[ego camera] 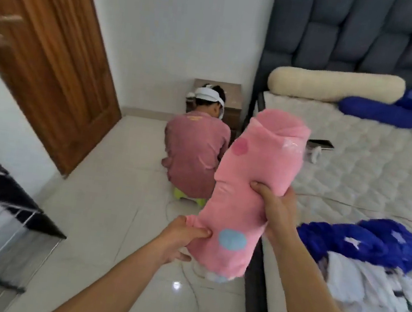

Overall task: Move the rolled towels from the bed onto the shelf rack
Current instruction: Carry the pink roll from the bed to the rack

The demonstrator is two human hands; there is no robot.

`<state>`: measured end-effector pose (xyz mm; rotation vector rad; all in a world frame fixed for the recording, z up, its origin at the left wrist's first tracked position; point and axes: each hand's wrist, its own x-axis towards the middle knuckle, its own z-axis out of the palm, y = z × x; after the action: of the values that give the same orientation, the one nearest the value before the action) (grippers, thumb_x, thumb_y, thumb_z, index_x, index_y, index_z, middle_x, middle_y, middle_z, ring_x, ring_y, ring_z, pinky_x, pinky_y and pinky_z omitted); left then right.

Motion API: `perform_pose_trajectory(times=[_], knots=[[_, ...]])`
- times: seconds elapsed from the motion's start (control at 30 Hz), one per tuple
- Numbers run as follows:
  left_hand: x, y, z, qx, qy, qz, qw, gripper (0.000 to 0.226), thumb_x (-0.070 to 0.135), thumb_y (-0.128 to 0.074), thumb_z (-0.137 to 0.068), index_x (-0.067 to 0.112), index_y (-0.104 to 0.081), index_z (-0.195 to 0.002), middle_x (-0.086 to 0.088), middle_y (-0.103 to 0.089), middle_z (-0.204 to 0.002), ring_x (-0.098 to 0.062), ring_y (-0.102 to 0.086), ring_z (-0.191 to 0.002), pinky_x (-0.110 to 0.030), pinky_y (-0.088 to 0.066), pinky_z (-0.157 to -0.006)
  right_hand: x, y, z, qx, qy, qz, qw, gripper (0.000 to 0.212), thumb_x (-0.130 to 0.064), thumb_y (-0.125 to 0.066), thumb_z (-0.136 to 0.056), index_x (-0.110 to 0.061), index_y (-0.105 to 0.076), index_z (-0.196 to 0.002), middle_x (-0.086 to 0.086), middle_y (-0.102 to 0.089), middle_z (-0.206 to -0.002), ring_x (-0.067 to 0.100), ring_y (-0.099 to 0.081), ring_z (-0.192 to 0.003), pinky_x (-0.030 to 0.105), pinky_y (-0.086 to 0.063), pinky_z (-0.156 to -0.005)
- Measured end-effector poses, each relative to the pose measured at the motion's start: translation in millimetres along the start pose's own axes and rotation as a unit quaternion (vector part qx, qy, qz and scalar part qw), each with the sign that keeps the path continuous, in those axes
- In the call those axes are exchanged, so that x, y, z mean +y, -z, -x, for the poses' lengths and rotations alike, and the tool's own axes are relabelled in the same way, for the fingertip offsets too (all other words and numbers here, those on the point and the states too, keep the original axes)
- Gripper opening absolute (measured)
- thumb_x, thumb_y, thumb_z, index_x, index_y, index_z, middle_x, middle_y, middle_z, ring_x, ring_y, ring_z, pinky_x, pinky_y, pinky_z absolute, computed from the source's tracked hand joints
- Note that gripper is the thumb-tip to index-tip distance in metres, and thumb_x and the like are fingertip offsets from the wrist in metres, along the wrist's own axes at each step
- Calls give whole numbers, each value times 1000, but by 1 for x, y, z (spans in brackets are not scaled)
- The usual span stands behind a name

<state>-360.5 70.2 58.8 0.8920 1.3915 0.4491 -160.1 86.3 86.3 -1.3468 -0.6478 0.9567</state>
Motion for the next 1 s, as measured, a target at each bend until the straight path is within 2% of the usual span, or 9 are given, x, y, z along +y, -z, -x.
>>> perform_pose_trajectory(times=[0.07, 0.13, 0.17, 0.3, 0.47, 0.63, 0.7, 0.8, 1.0], knots=[[-15, 47, 15, 47, -6, 46, 998, 35, 4, -69, -83, 14, -52, -112, -6, -59, -109, -18, -56, -84, -49, -48, -88, 11, -60, 12, -77, -6, 25, 997, 76, -23, -86, -54, -16, -54, -123, 1, -68, -114, 19, -66, -100, 38, -55, -84], [-29, 90, 26, 82, -20, 88, 993, 70, -1, -67, -81, 22, -35, -139, -3, -57, -113, -19, -54, -85, -46, -49, -81, 21, -115, 25, -131, -26, 55, 990, 81, -29, -87, -48, -17, -53, -121, 0, -67, -114, 19, -65, -100, 40, -55, -87], [-35, 109, 34, 89, -29, 100, 991, 76, -1, -67, -80, 28, -32, -141, 0, -58, -110, -18, -54, -84, -44, -49, -78, 26, -142, 30, -154, -36, 65, 985, 81, -30, -87, -46, -16, -53, -119, 0, -67, -113, 20, -65, -100, 41, -55, -87], [-56, 176, 57, 116, -33, 139, 983, 66, 19, -78, -66, 30, -51, -125, 6, -64, -117, -20, -59, -92, -42, -51, -80, 42, -244, 54, -254, -29, 100, 962, 73, -28, -86, -54, -12, -54, -117, 4, -66, -112, 21, -64, -96, 32, -51, -75], [-69, 249, 52, 187, -28, 213, 959, 53, 29, -81, -70, 34, -52, -113, 8, -67, -111, -22, -63, -99, -41, -54, -77, 70, -362, 78, -394, -5, 164, 904, 71, -30, -81, -63, -14, -49, -125, 3, -62, -115, 20, -60, -96, 27, -44, -61], [-61, 328, 17, 239, 12, 259, 936, 45, 13, -72, -79, 23, -54, -119, 0, -67, -98, -22, -61, -81, -34, -53, -64, 98, -471, 82, -476, 34, 227, 849, 74, -32, -80, -64, -16, -45, -126, 5, -59, -117, 26, -58, -99, 36, -49, -77], [-55, 357, 1, 254, 39, 282, 924, 35, 11, -71, -79, 22, -59, -109, 0, -65, -95, -22, -59, -79, -34, -52, -63, 110, -509, 76, -503, 34, 251, 826, 75, -34, -79, -65, -15, -42, -128, 6, -58, -119, 27, -58, -102, 38, -50, -83], [-48, 390, -22, 257, 68, 309, 913, 18, 10, -68, -82, 22, -59, -91, 1, -62, -91, -21, -58, -78, -37, -52, -66, 124, -556, 63, -544, 31, 286, 788, 76, -34, -77, -69, -12, -39, -131, 9, -57, -123, 28, -57, -103, 36, -47, -82], [-55, 460, -48, 264, 135, 387, 873, 18, 8, -65, -84, 22, -58, -93, -2, -55, -96, -21, -56, -79, -46, -47, -85, 160, -639, 64, -593, 32, 366, 716, 70, -37, -73, -74, -6, -40, -129, 13, -55, -123, 26, -49, -93, 30, -39, -74]])
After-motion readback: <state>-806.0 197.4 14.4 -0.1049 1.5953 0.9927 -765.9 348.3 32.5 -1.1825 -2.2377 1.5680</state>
